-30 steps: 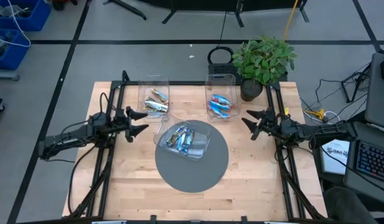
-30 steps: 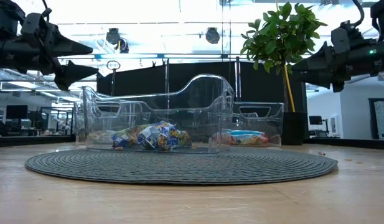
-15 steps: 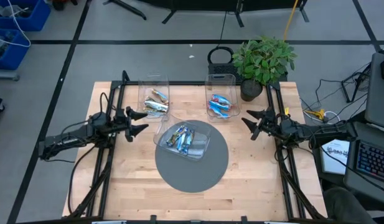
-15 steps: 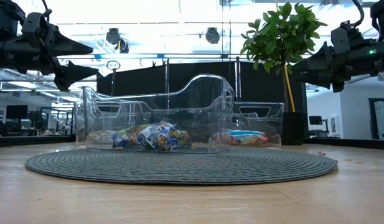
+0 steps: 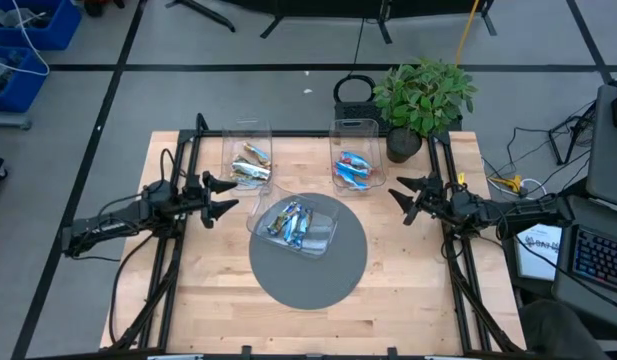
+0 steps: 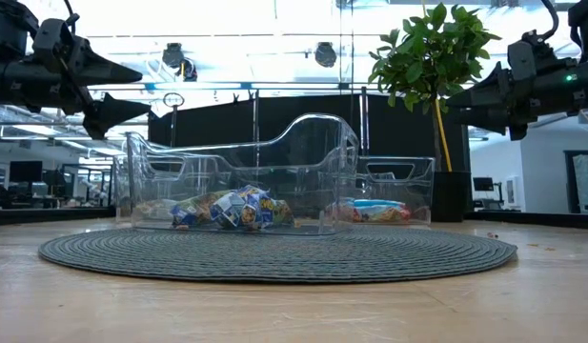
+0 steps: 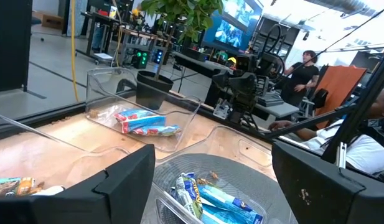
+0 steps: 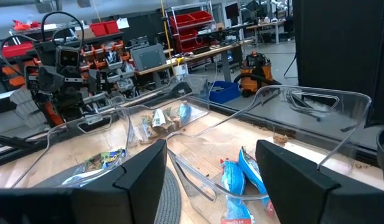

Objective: Pick and place Granola Bars by type
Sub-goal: Return to Home Position

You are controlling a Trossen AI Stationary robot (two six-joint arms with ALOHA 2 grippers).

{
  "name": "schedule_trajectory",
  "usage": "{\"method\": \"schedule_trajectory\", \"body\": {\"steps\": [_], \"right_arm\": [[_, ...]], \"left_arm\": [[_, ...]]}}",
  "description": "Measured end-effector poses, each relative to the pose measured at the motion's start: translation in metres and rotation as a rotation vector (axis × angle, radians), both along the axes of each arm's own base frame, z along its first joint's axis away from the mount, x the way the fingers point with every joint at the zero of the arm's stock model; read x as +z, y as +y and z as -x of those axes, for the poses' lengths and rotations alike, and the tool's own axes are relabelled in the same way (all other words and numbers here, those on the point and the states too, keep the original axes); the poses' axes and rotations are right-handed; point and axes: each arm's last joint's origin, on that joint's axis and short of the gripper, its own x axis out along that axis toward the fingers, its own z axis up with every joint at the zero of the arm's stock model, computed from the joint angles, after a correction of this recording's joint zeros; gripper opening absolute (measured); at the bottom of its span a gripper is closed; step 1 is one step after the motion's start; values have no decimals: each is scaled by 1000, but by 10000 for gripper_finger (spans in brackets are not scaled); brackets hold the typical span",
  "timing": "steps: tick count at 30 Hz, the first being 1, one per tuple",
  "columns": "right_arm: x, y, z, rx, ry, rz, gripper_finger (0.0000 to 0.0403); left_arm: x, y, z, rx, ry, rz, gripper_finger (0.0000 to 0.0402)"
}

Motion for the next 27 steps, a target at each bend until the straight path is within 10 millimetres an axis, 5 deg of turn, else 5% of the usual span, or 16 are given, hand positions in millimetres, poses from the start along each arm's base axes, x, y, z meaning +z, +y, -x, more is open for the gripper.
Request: {"method": "schedule_trajectory", "body": {"steps": [27], "right_arm": [[0,0,0,0,-5,0,238]], "left_arm": [[0,0,0,0,-2,-1,321]]}}
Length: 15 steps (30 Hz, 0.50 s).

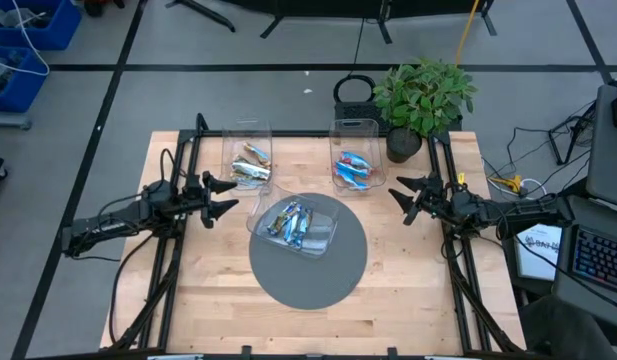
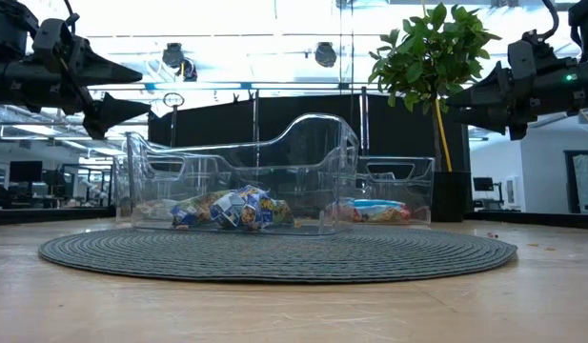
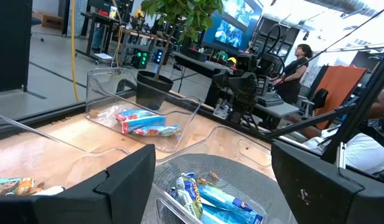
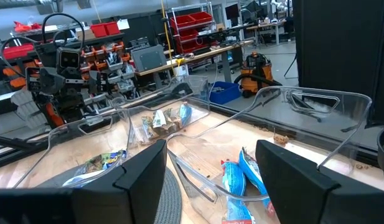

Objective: Pick and place Granola Bars by type
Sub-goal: Return to Home Position

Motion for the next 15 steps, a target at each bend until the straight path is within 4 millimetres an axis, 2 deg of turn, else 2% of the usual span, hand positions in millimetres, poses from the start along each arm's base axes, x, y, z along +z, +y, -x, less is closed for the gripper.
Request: {"method": "schedule_trajectory", "body": {"steps": [15], "right_arm": [[0,0,0,0,0,0,238]], "left_arm": [[0,0,0,0,-1,1,310]]}}
